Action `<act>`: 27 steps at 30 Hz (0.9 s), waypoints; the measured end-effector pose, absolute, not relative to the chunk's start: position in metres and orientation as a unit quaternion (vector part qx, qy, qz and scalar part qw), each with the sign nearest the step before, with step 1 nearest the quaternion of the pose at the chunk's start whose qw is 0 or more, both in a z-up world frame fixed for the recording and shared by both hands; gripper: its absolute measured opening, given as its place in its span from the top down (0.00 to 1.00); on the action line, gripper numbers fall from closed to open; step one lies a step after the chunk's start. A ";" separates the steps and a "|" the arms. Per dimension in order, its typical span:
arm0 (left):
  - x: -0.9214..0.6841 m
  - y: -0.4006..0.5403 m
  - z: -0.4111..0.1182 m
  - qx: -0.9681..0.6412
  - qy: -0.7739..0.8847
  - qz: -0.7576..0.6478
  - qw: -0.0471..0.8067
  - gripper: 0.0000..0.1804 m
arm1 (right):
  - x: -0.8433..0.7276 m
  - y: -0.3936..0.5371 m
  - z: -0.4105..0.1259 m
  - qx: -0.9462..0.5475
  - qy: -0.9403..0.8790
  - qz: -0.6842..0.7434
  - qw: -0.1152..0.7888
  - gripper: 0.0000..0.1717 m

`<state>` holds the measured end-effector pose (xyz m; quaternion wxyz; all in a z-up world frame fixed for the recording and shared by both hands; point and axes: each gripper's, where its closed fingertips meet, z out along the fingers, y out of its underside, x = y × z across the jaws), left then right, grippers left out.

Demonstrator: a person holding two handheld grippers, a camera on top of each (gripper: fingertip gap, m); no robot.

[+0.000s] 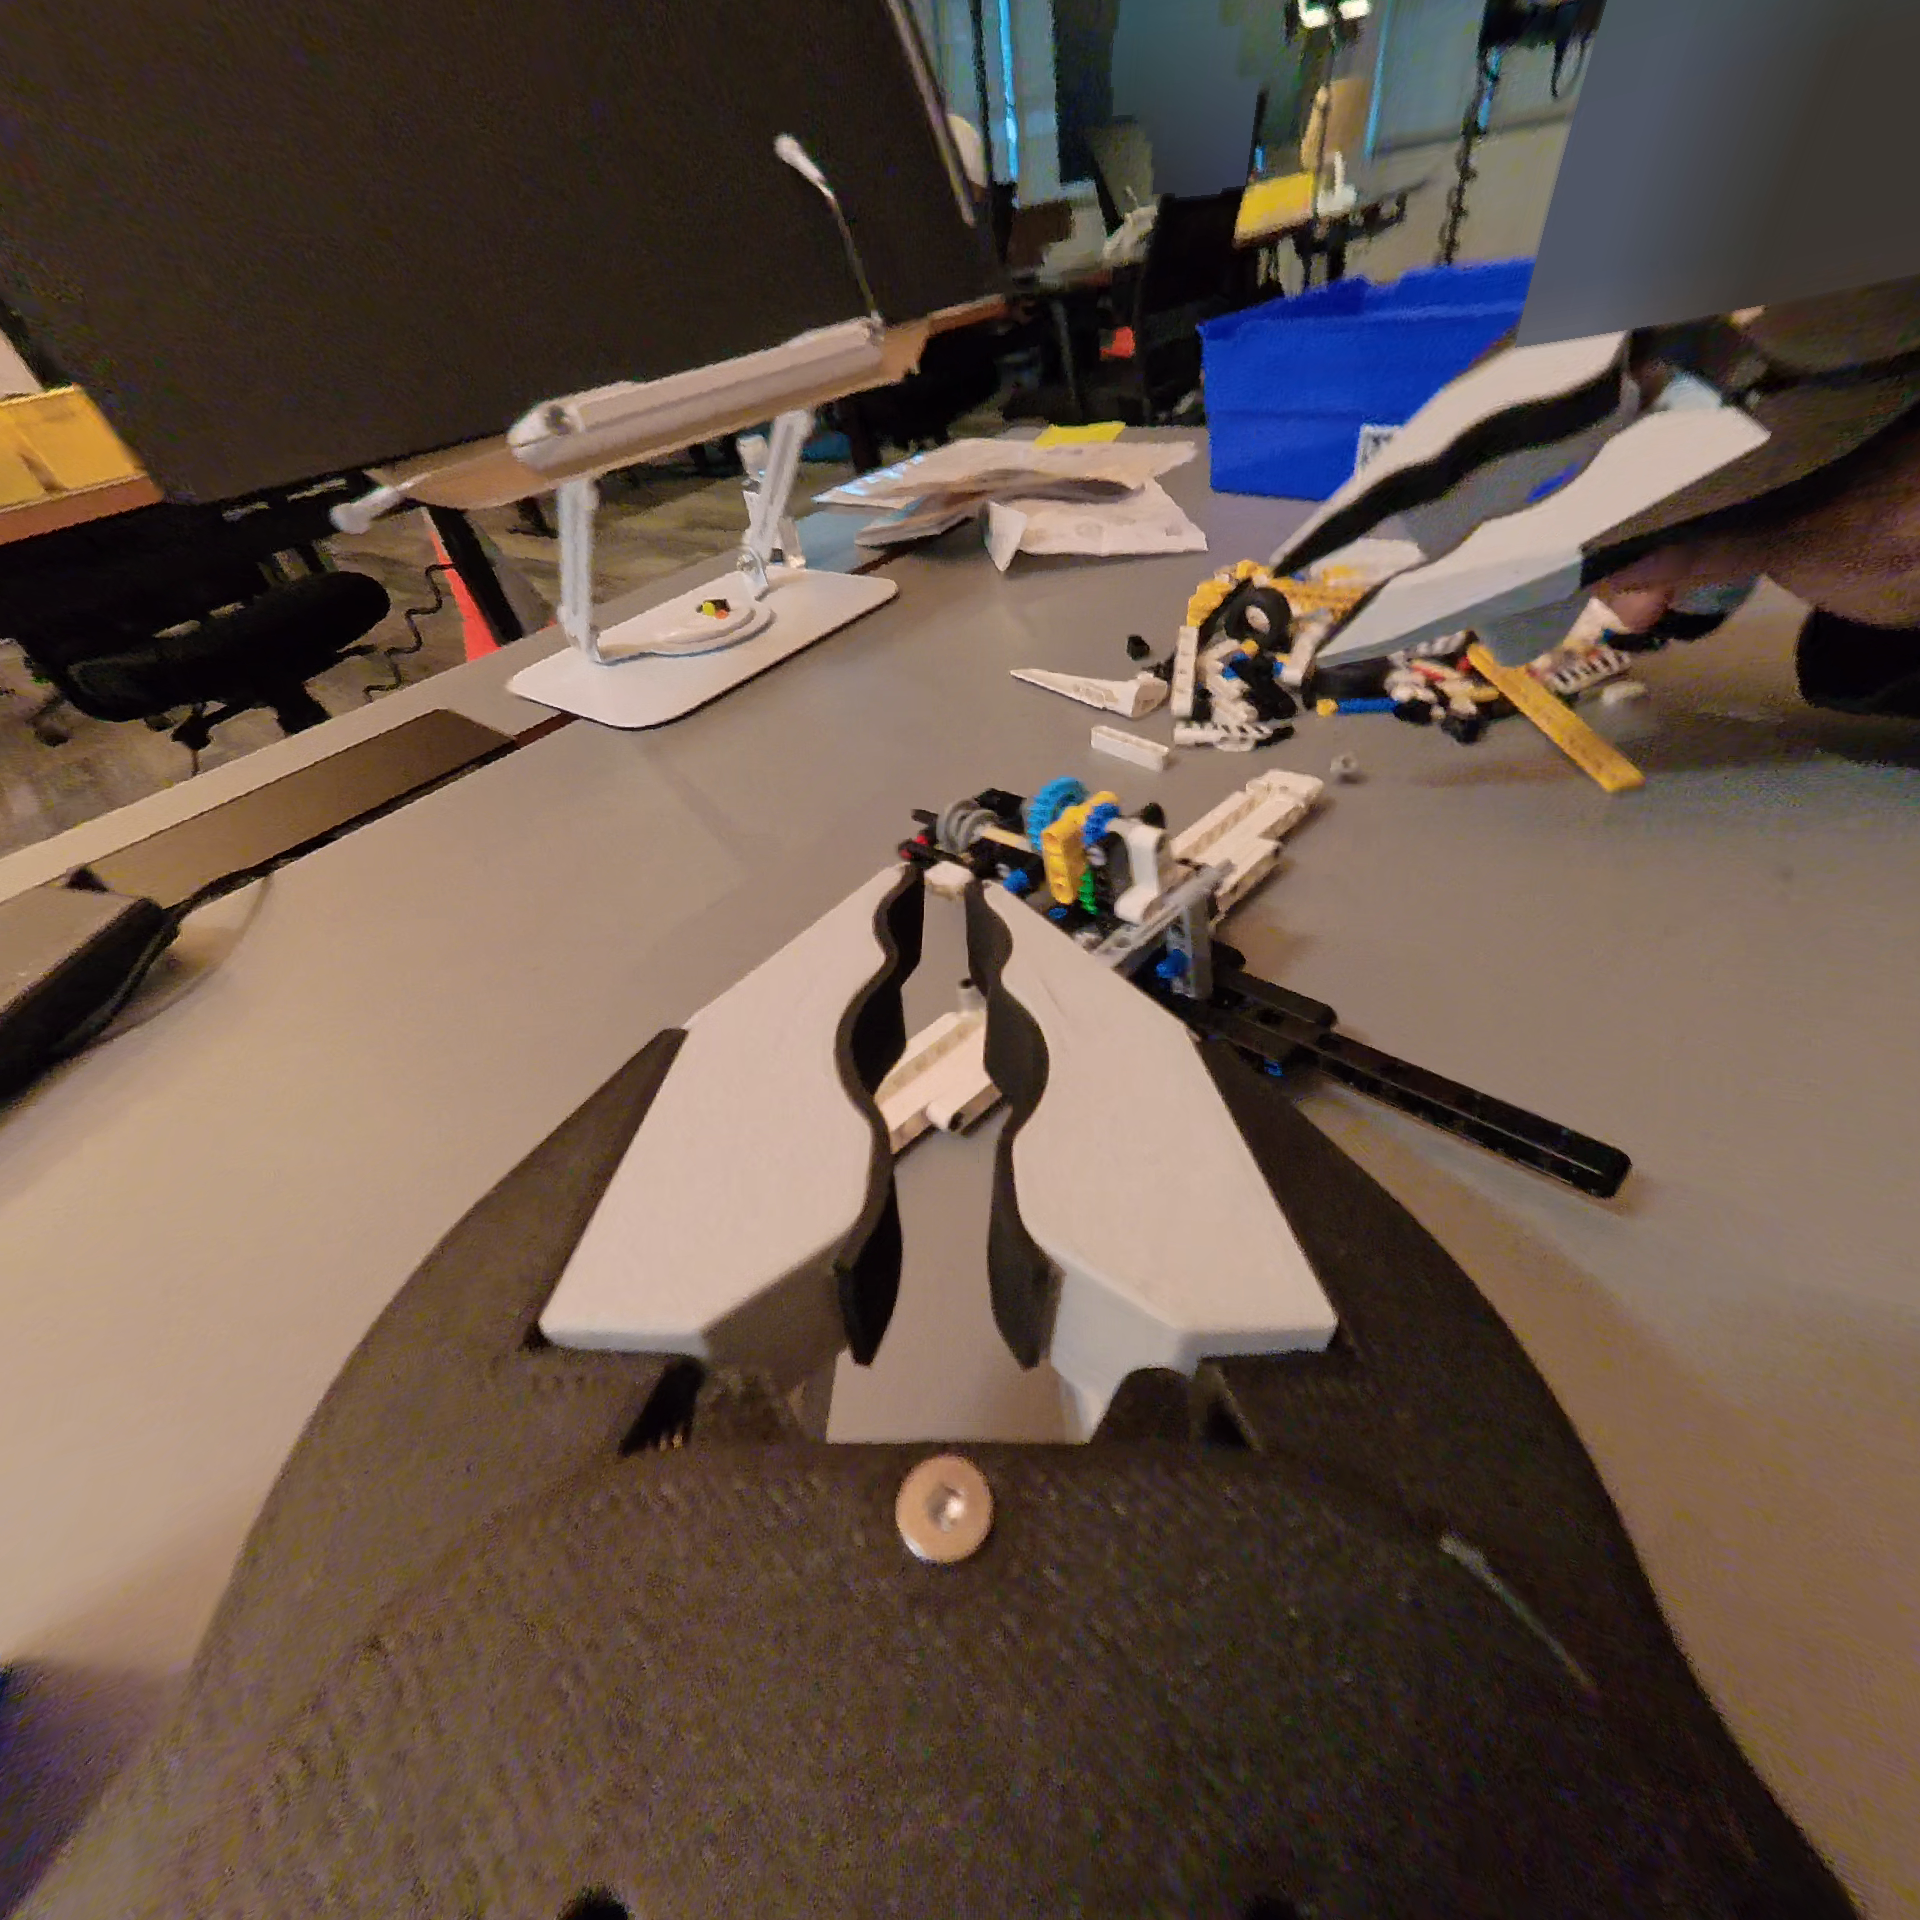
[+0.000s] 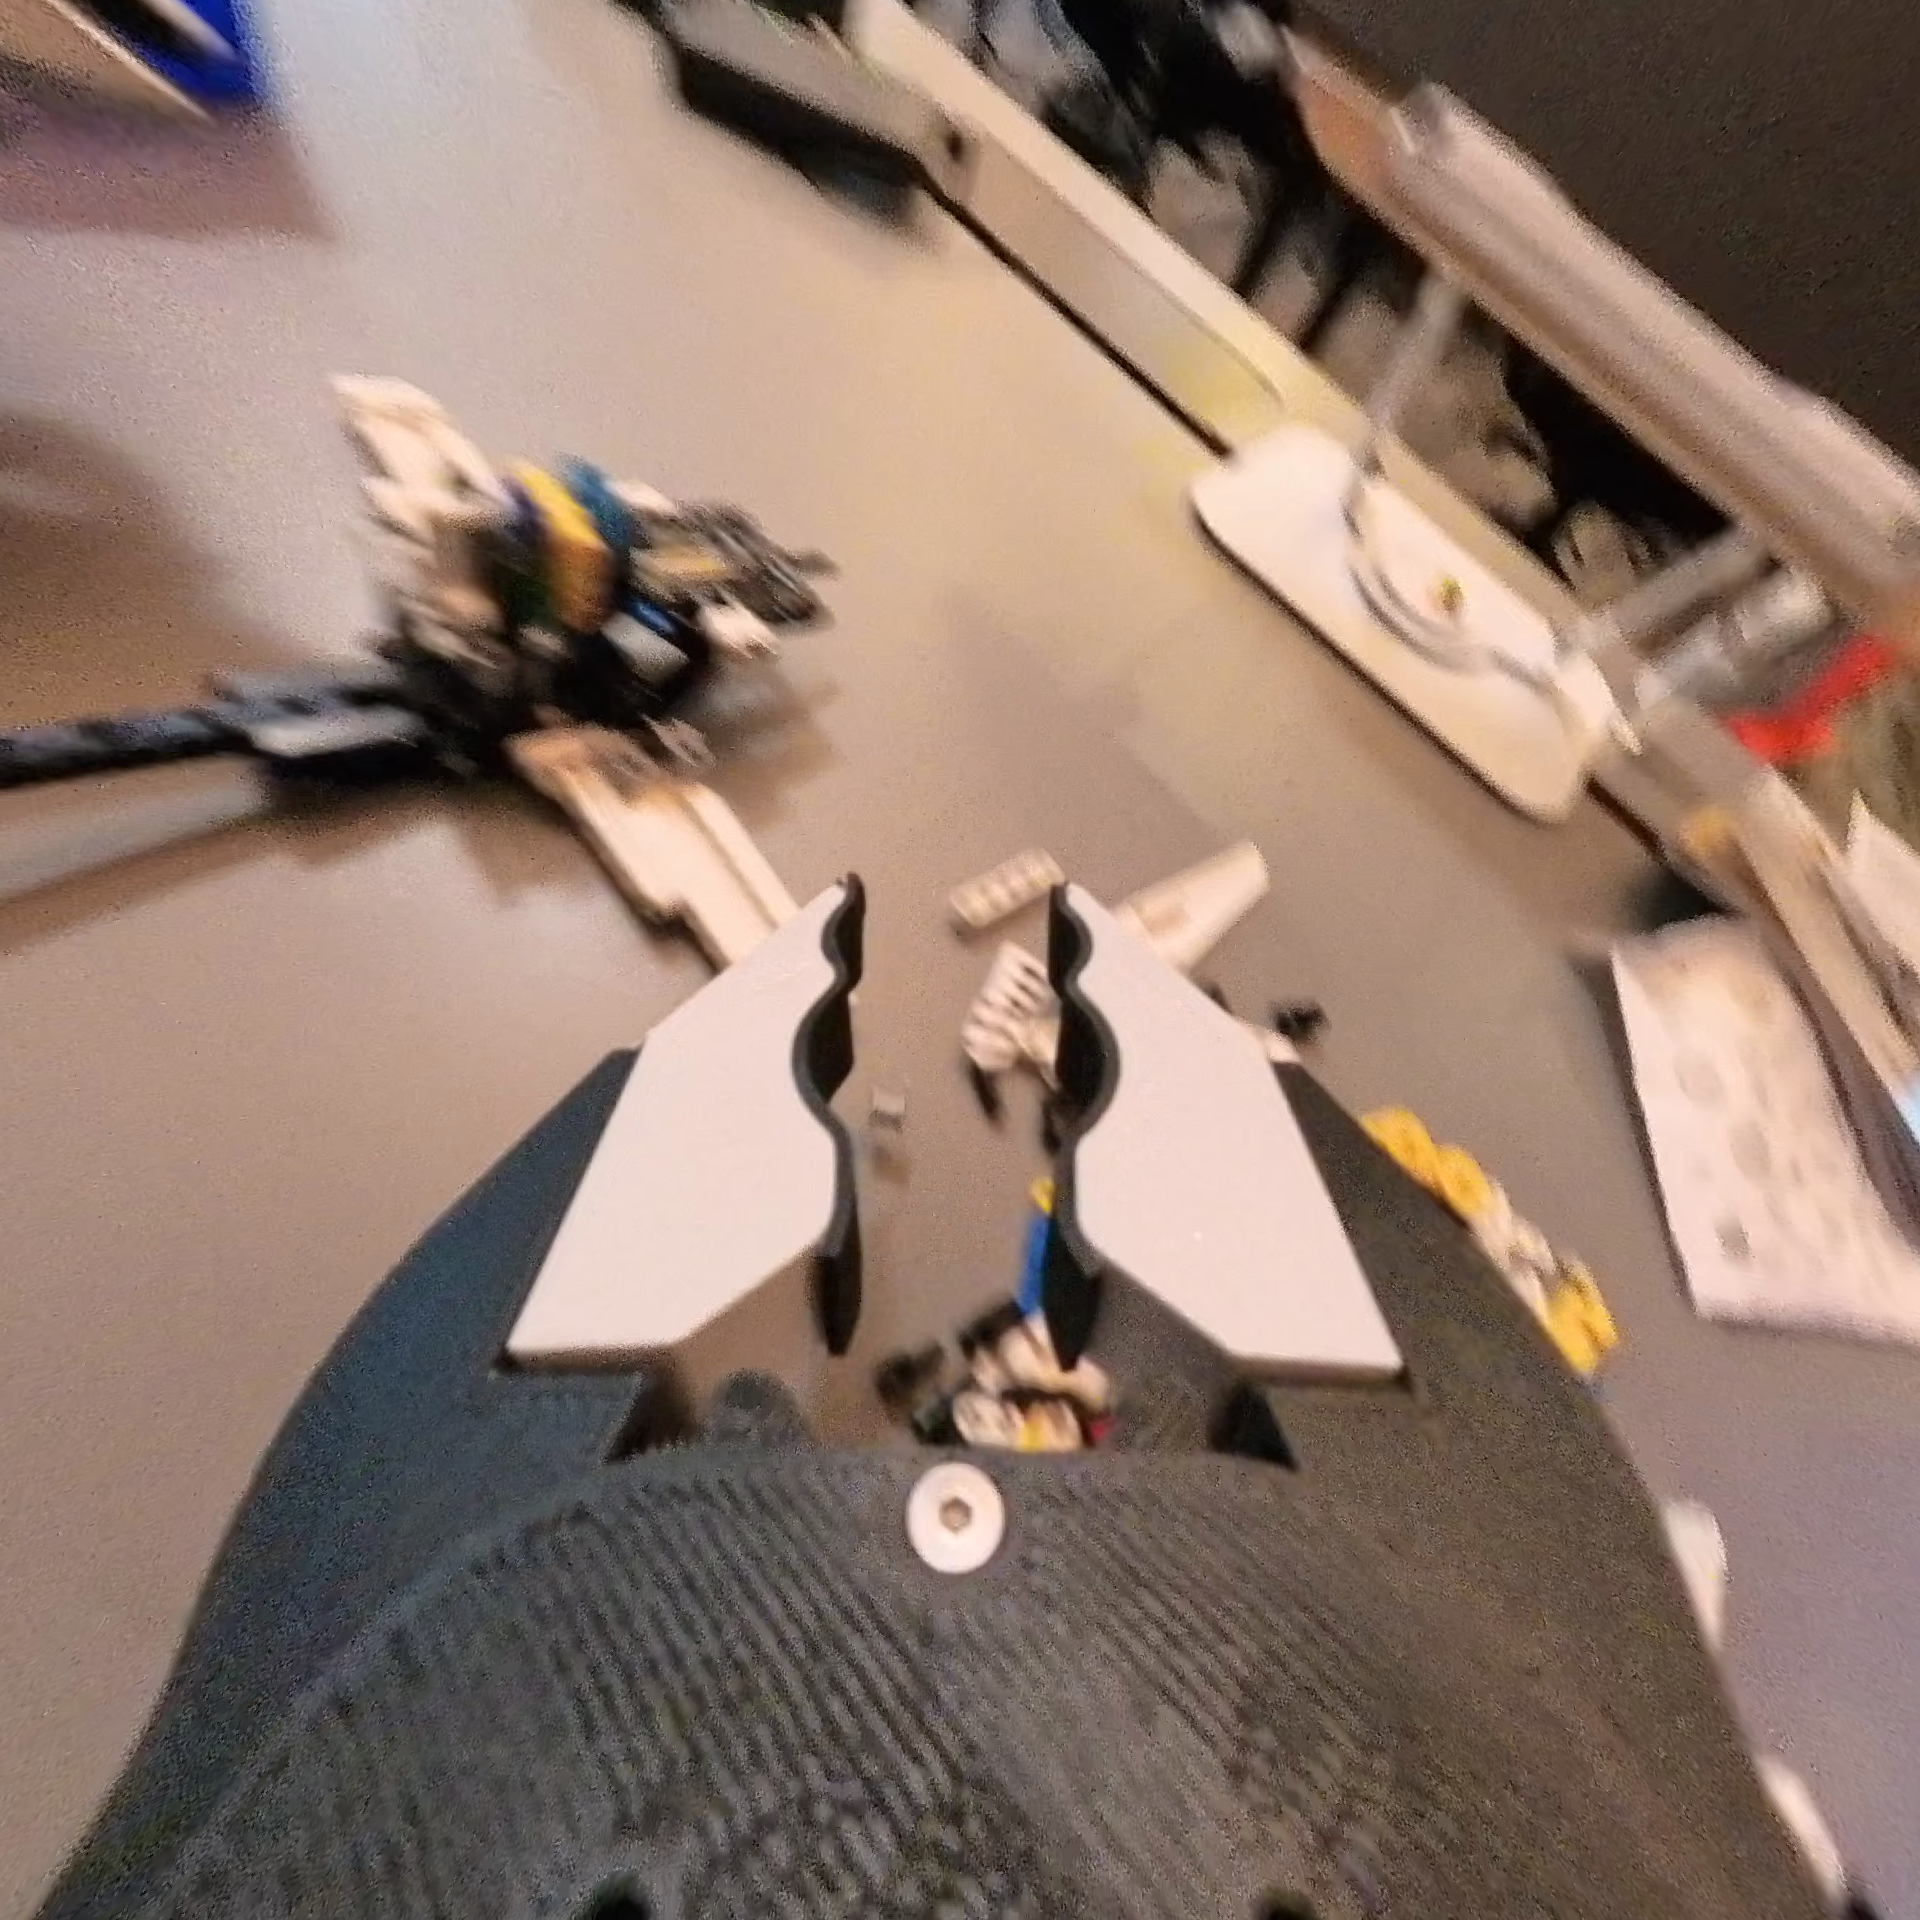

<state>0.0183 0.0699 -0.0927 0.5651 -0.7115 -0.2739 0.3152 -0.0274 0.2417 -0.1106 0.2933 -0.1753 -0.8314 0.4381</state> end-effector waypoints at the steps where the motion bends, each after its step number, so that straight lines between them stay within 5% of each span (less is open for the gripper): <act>1: 0.022 0.079 -0.095 -0.721 -0.261 0.307 0.563 0.97 | -0.016 0.223 -0.106 -0.133 -0.831 0.455 0.291 0.80; 5: 0.033 0.116 -0.104 -0.737 -0.285 0.200 0.579 0.80 | 0.018 0.168 -0.108 0.051 -0.830 0.445 0.334 0.86; 12: 0.019 0.118 -0.118 -0.732 -0.363 0.161 0.554 0.80 | 0.020 0.138 -0.126 0.138 -0.832 0.437 0.311 0.90; 18: 0.018 0.119 -0.122 -0.738 -0.365 0.169 0.542 0.82 | -0.019 0.192 -0.079 0.028 -0.805 0.467 0.366 0.92; 24: 0.016 0.118 -0.123 -0.732 -0.378 0.135 0.551 0.82 | -0.019 0.266 -0.121 -0.138 -0.877 0.394 0.237 0.83; 27: 0.015 0.116 -0.122 -0.723 -0.386 0.119 0.561 0.83 | 0.005 0.253 -0.143 -0.149 -0.887 0.399 0.175 0.89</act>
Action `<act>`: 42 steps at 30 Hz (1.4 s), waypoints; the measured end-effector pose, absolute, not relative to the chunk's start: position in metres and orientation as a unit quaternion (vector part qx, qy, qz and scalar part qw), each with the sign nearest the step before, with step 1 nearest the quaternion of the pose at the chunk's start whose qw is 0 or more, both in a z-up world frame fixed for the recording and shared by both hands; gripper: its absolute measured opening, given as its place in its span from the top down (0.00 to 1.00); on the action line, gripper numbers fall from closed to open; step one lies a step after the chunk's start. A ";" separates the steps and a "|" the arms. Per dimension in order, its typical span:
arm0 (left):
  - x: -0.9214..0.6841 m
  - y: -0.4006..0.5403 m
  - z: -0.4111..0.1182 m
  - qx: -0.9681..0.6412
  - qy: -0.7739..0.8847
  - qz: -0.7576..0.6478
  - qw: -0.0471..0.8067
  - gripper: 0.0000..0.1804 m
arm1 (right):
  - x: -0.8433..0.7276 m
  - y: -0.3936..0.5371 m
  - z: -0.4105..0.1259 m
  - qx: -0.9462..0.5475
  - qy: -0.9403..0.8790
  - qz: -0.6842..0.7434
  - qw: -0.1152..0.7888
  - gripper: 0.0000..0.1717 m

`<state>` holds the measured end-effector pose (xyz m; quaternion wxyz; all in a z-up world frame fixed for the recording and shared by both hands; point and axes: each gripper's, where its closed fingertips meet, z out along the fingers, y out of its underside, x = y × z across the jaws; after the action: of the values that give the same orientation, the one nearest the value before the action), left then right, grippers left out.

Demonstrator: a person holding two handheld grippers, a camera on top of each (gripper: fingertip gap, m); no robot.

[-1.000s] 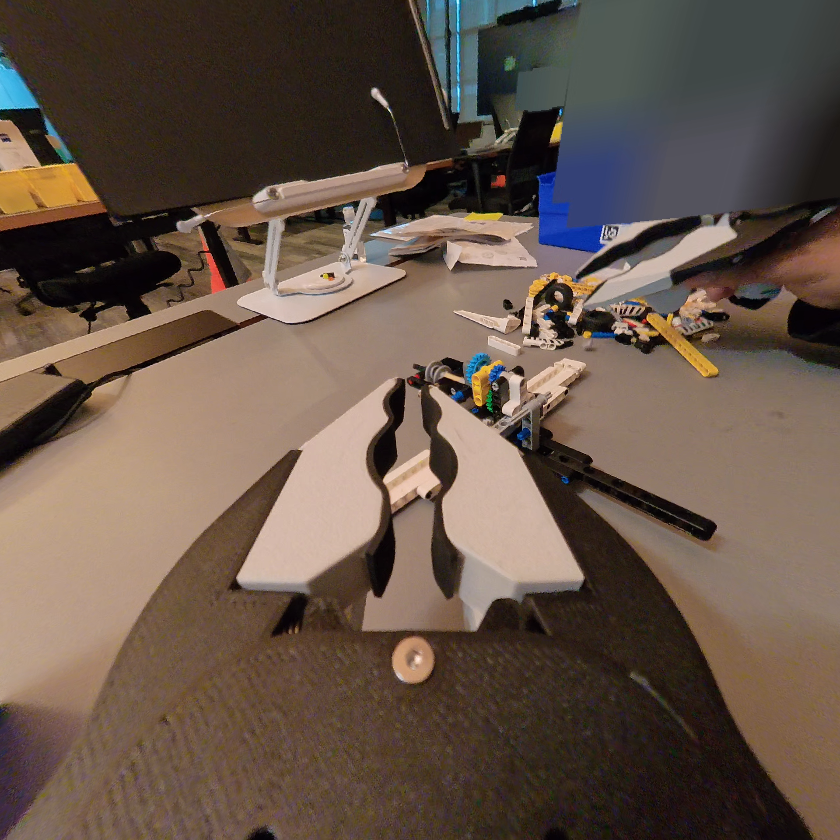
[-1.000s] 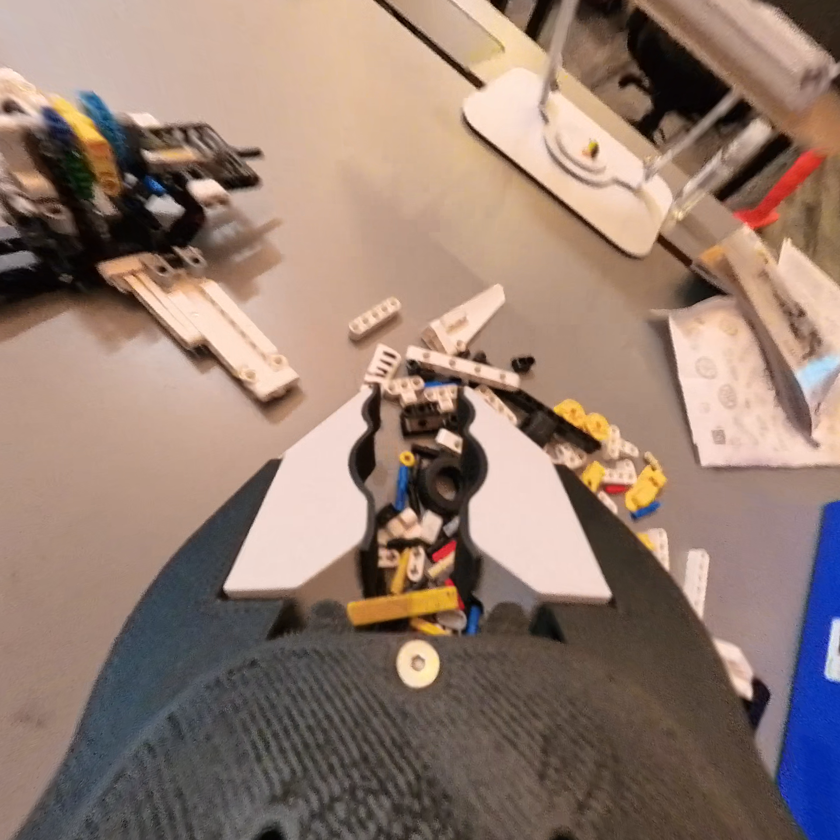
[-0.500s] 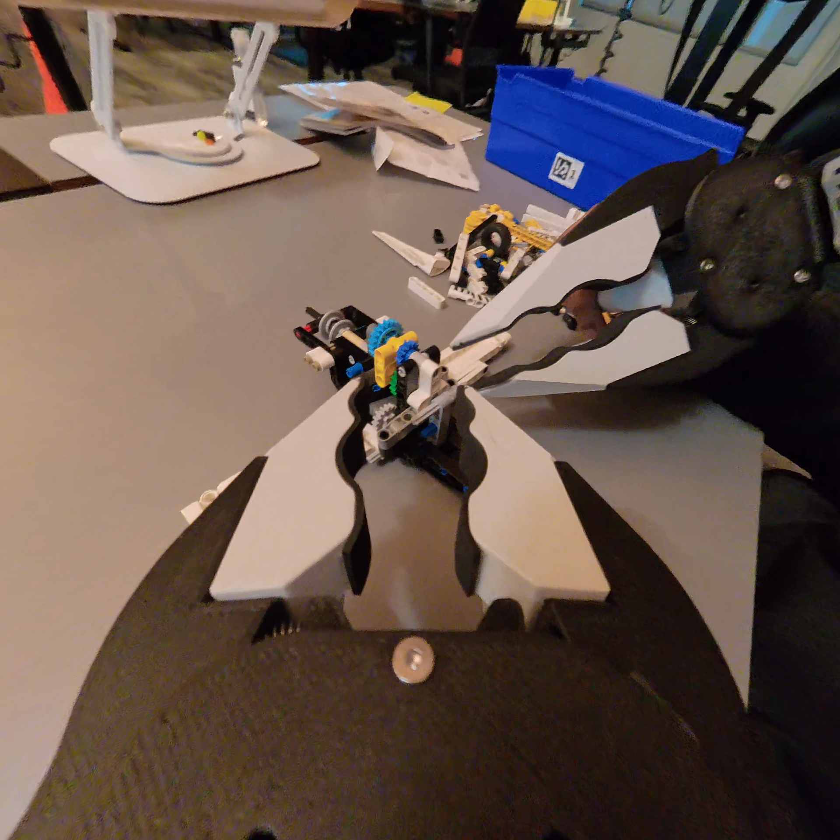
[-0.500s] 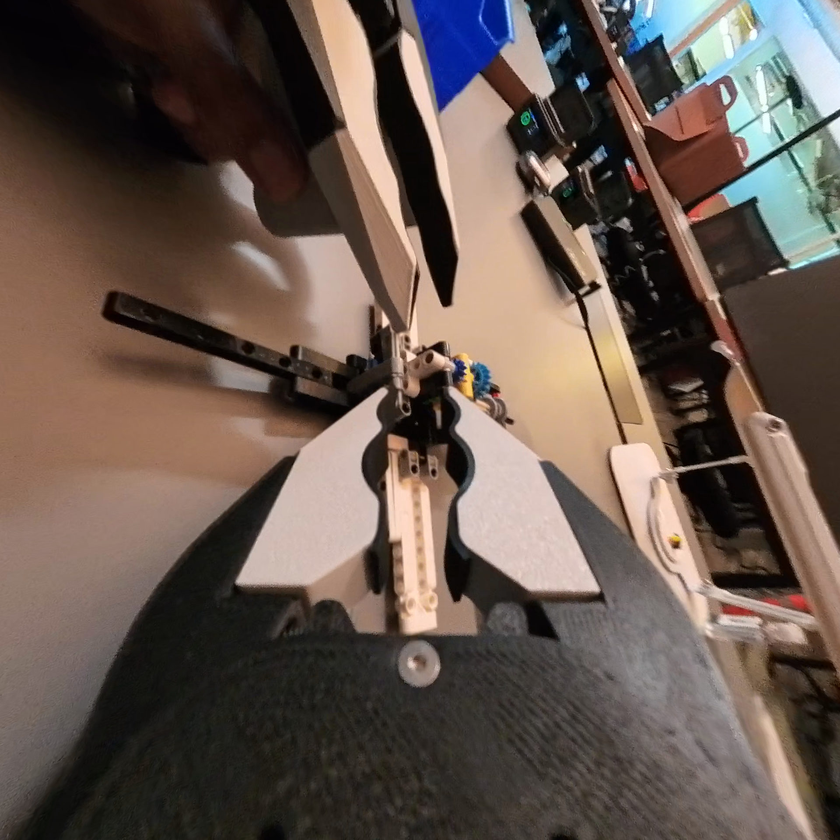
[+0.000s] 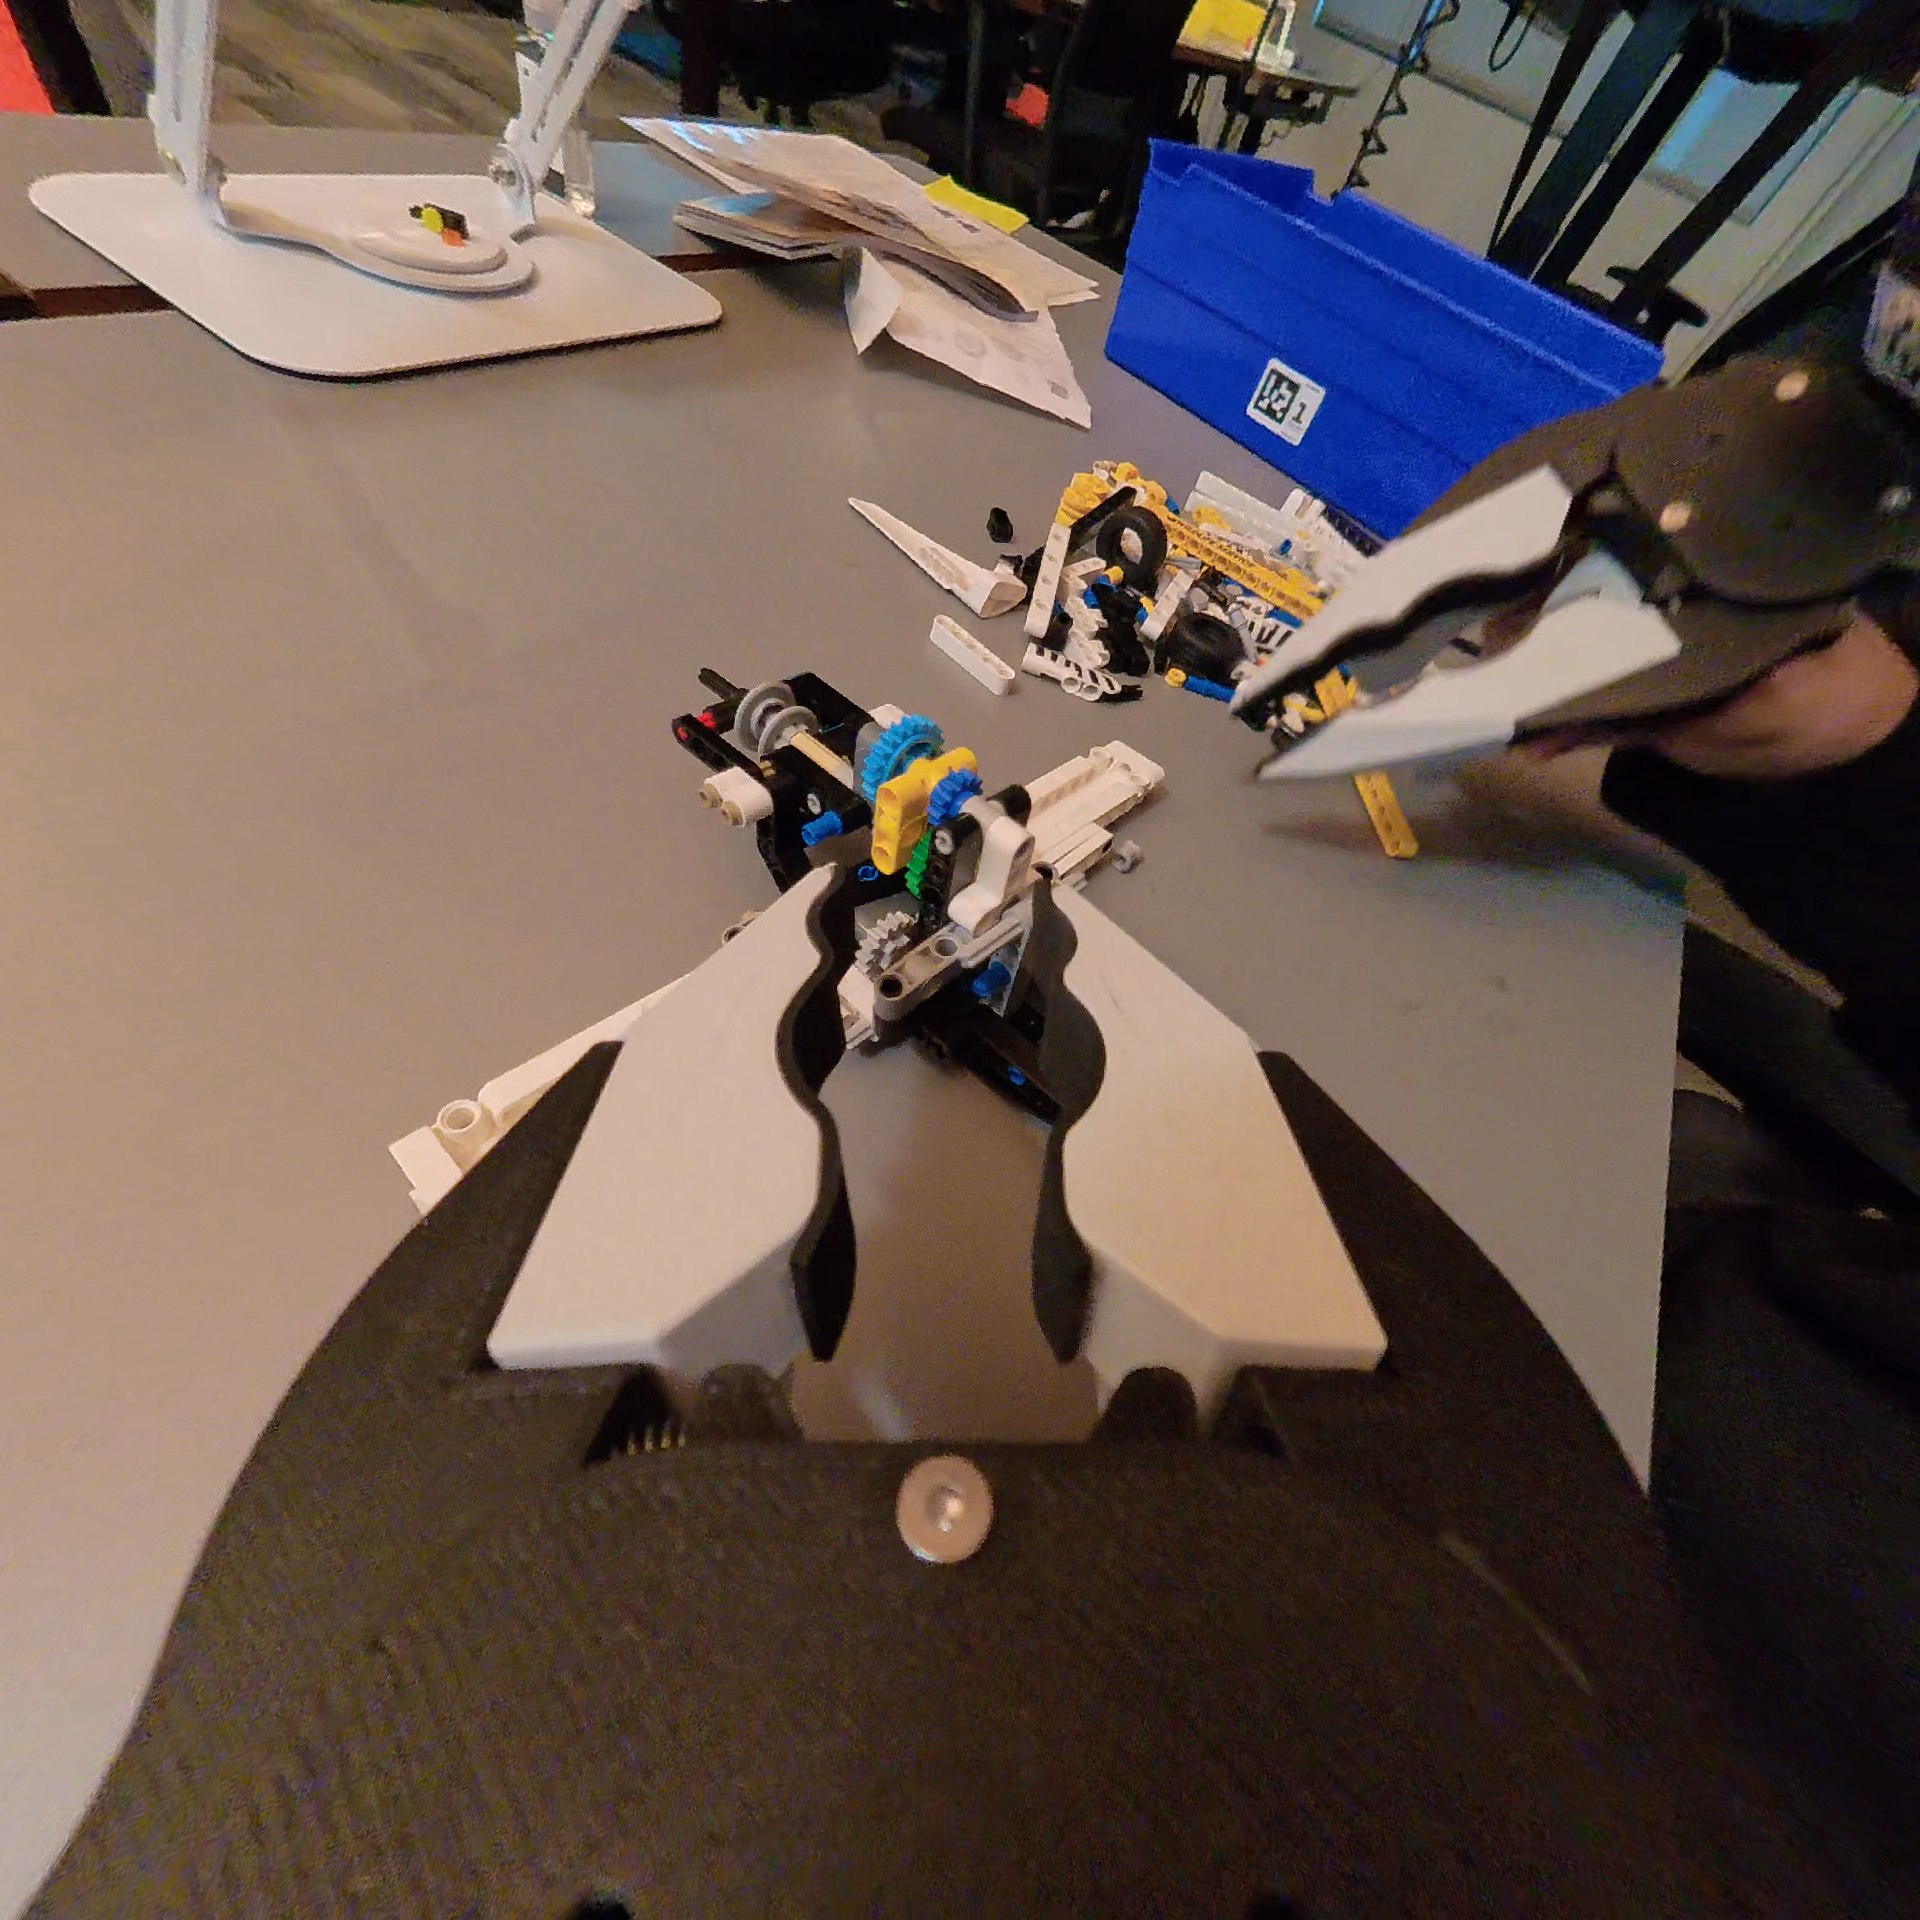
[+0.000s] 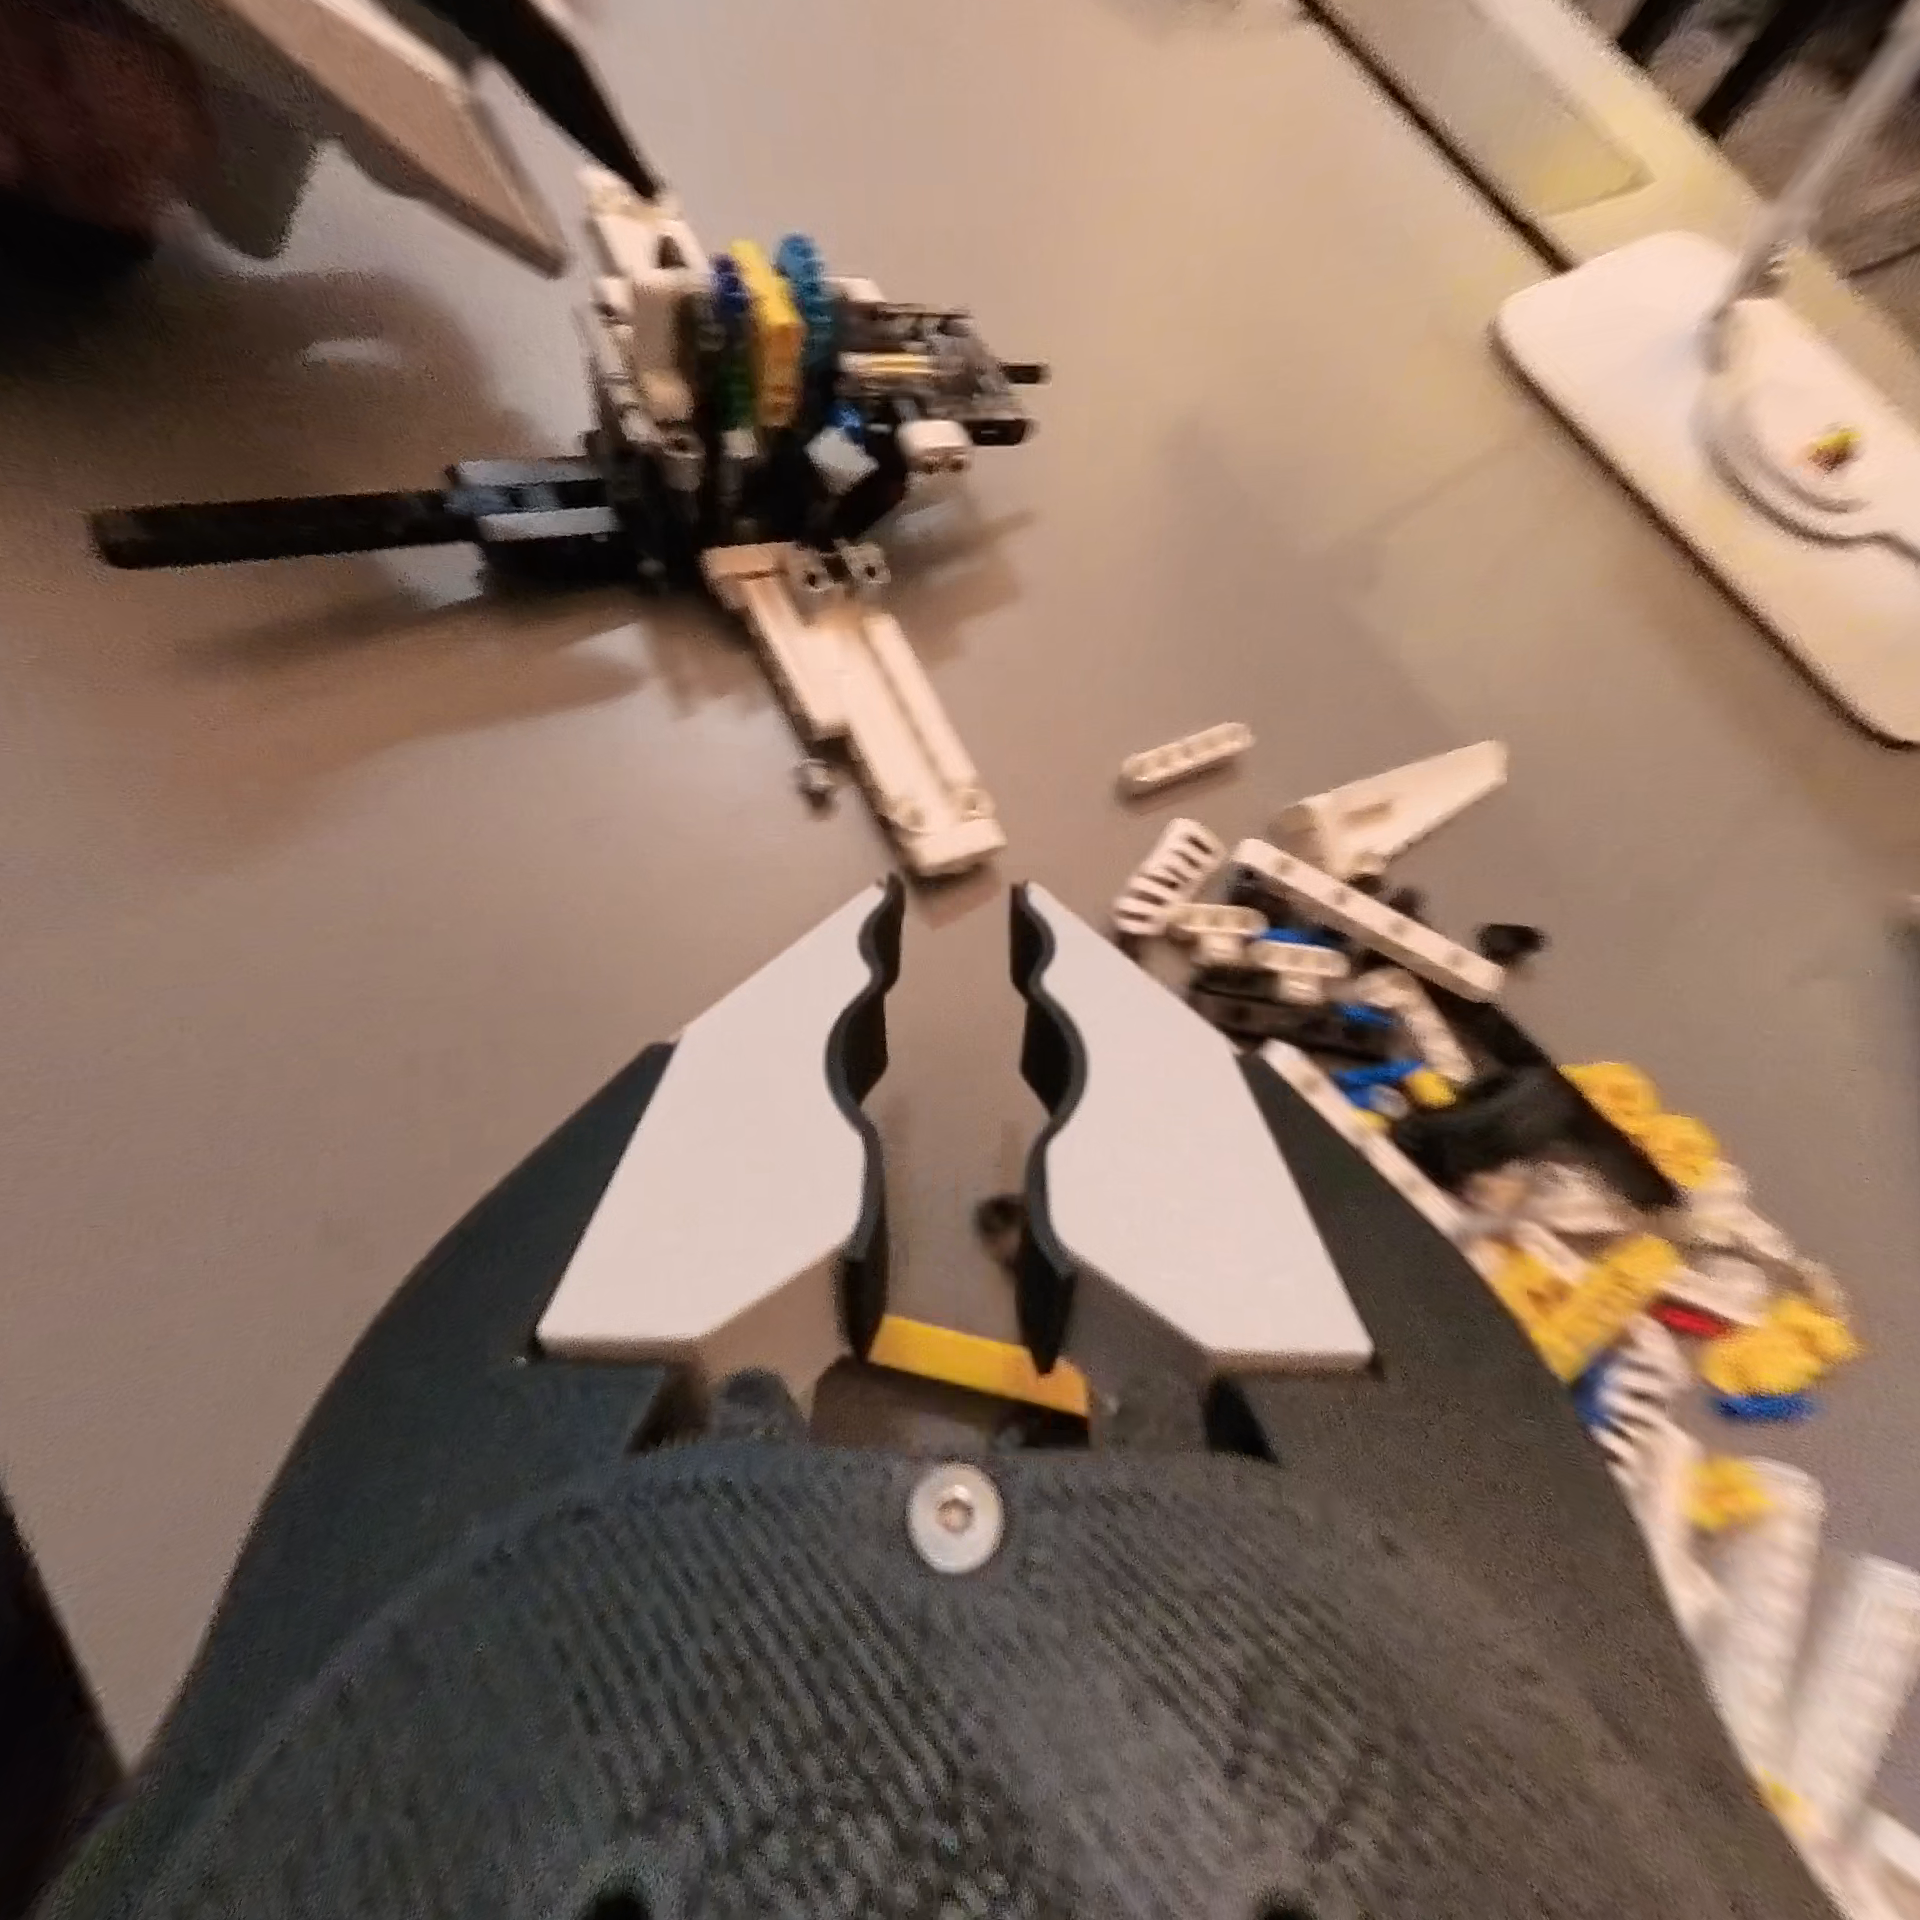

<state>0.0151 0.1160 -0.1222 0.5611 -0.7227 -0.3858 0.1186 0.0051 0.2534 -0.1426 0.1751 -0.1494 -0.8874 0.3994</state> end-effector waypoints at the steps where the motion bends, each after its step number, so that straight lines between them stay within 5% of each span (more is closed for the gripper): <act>1: 0.015 0.115 -0.122 -0.720 -0.388 0.114 0.564 0.83 | 0.013 0.243 -0.148 -0.137 -0.890 0.401 0.165 0.90; 9: 0.014 0.113 -0.119 -0.708 -0.393 0.102 0.577 0.83 | 0.013 0.202 -0.177 -0.059 -0.925 0.344 0.153 0.88; 14: 0.017 0.112 -0.117 -0.702 -0.393 0.094 0.587 0.83 | 0.017 0.202 -0.181 -0.092 -0.934 0.338 0.075 0.98; 42: 0.017 0.113 -0.117 -0.698 -0.393 0.082 0.593 0.83 | 0.026 0.231 -0.163 -0.135 -0.911 0.389 0.014 0.84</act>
<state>0.0171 0.1127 -0.1166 0.5928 -0.6984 -0.3927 0.0818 0.0263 0.2306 -0.1627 0.0138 -0.1348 -0.9111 0.3893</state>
